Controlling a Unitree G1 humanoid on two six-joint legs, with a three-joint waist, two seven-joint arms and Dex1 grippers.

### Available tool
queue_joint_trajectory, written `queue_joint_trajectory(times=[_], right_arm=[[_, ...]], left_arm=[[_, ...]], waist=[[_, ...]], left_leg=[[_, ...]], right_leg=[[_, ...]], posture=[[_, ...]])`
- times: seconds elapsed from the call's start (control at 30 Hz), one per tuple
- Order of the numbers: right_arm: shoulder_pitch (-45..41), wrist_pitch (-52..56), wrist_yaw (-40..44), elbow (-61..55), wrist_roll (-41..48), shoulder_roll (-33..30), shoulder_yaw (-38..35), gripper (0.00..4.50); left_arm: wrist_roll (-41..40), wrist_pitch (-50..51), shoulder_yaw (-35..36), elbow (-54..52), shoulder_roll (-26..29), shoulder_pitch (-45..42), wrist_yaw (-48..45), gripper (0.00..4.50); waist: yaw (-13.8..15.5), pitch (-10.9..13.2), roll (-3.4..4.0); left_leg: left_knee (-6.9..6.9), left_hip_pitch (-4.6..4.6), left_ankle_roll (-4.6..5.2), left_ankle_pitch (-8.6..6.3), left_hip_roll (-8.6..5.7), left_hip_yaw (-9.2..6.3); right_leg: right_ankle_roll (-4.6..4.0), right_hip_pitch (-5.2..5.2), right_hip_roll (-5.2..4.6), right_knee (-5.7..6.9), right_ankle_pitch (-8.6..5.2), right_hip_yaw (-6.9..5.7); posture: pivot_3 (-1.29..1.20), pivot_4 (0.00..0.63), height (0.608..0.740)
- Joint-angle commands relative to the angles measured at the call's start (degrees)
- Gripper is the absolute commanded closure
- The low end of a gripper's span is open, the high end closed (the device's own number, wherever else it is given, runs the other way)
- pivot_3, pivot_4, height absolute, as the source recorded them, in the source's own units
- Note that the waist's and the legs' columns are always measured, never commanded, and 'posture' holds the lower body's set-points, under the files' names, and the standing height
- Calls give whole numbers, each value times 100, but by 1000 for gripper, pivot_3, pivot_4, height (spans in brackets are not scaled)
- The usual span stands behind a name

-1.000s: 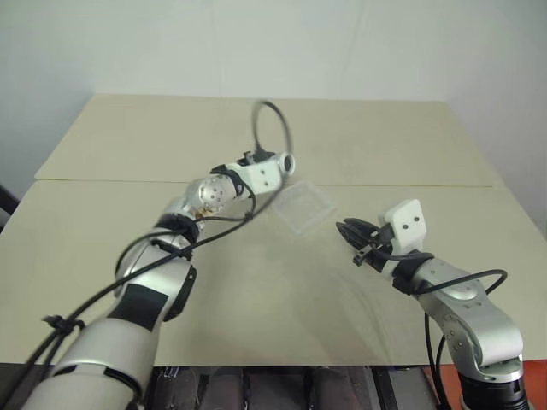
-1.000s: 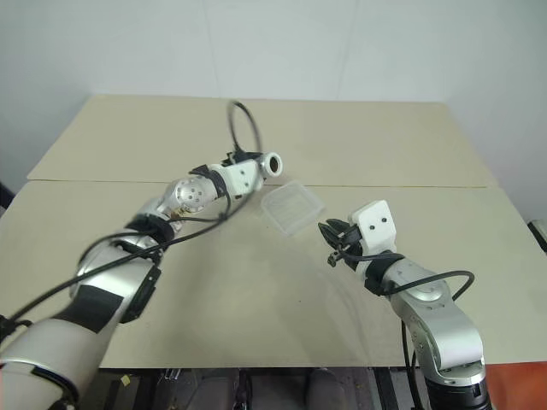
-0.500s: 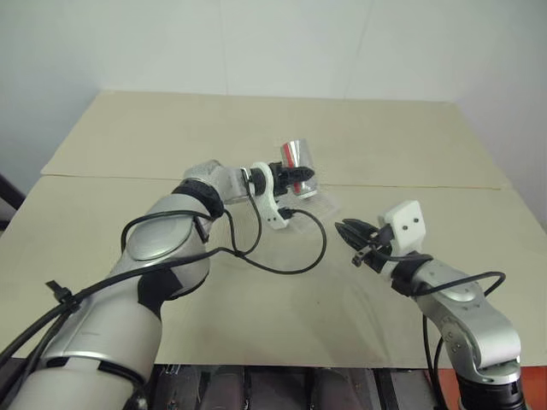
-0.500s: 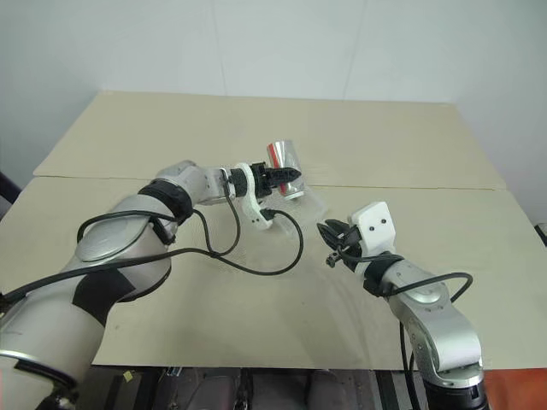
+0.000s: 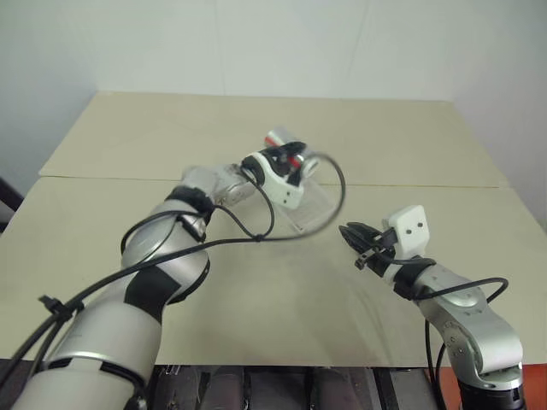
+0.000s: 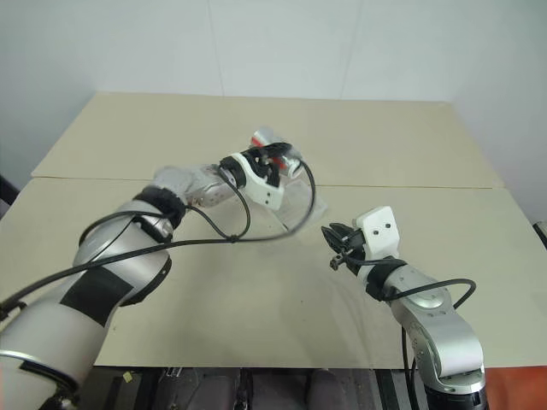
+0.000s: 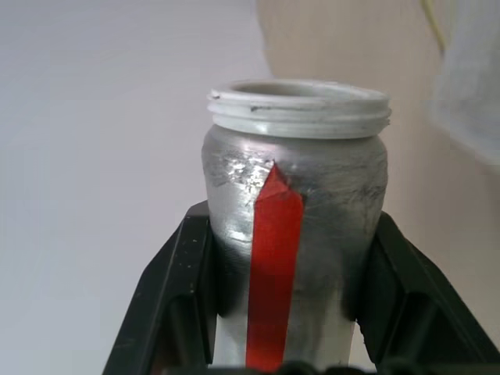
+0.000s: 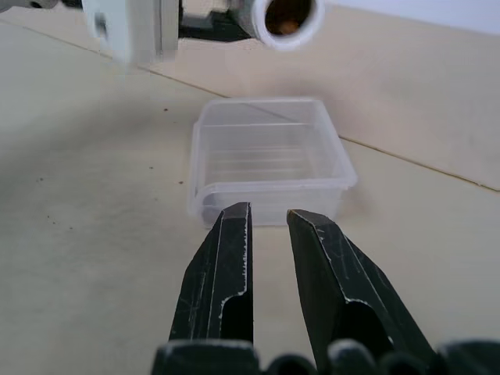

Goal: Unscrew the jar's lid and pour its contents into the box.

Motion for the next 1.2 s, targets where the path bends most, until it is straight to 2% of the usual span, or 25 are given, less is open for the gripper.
queue_joint_trajectory(times=[0.03,0.1,0.2,0.27,0.33,0.47,0.63,0.9,1.07,1.17,1.2], right_arm=[[6,-103,12,-226,76,-52,-158,3412],[-33,-126,30,-160,62,-36,-90,3412],[-91,-159,75,-94,55,-18,-23,3412],[-105,-185,112,-71,60,-18,-12,3412],[-119,-203,140,-35,73,-11,-16,3412],[-174,-262,216,105,-2,-26,88,3412],[-260,-301,271,190,-6,-59,148,3412],[-271,-287,347,213,-2,-151,109,3412],[-299,-283,372,231,0,-181,126,3412],[-291,-286,384,234,-8,-188,128,3412],[-292,-285,389,237,-9,-188,129,3436]], left_arm=[[-2617,869,2184,-317,-231,236,-2224,2567],[-3619,1426,3082,-588,-288,499,-2859,2567],[-4923,2447,4161,-1137,-385,762,-3312,2567],[-5488,2888,4543,-1814,-447,1121,-3439,2567],[-5669,2820,4543,-2669,-541,1675,-3584,2567],[-5391,2322,4015,-4076,-769,2982,-3735,2567],[-5098,2264,3637,-4985,-1121,4032,-3110,2567],[-4713,1907,3325,-5062,-1000,4464,-2805,2567],[-4404,2218,3118,-4810,-839,4563,-2565,2567],[-4431,2252,3090,-4843,-826,4624,-2496,2567],[-4489,2308,3101,-4869,-818,4639,-2527,2217]], waist=[[-26,0,0],[-64,-1,1],[-110,-1,1],[-145,-1,2],[-178,-2,2],[-169,-4,5],[-93,-4,5],[-57,-6,6],[-52,-15,7],[-51,-16,8],[-53,-17,8]], left_leg=[[0,1,0,2,0,0],[4,4,1,4,0,-3],[1,11,1,4,0,-12],[0,11,1,4,0,-30],[-7,18,2,4,-1,-45],[-9,25,2,4,-3,-41],[-3,28,8,5,-5,-41],[-7,34,13,3,-4,-39],[-7,34,13,3,-4,-39],[-18,89,50,-19,-3,-40],[-22,110,57,-23,-2,-40]], right_leg=[[0,2,0,1,0,0],[0,6,0,3,0,-1],[0,10,1,7,0,2],[0,8,1,10,0,4],[0,10,1,10,0,15],[0,13,1,10,1,24],[-2,21,0,12,2,31],[-4,19,3,10,3,41],[-4,21,2,9,3,40],[-3,79,3,-6,3,35],[-3,99,3,-9,3,34]], posture=[[0,150,740],[0,150,740],[0,150,740],[0,150,740],[0,150,740],[0,150,740],[0,150,740],[0,150,740],[0,150,740],[0,150,740],[0,150,740]])
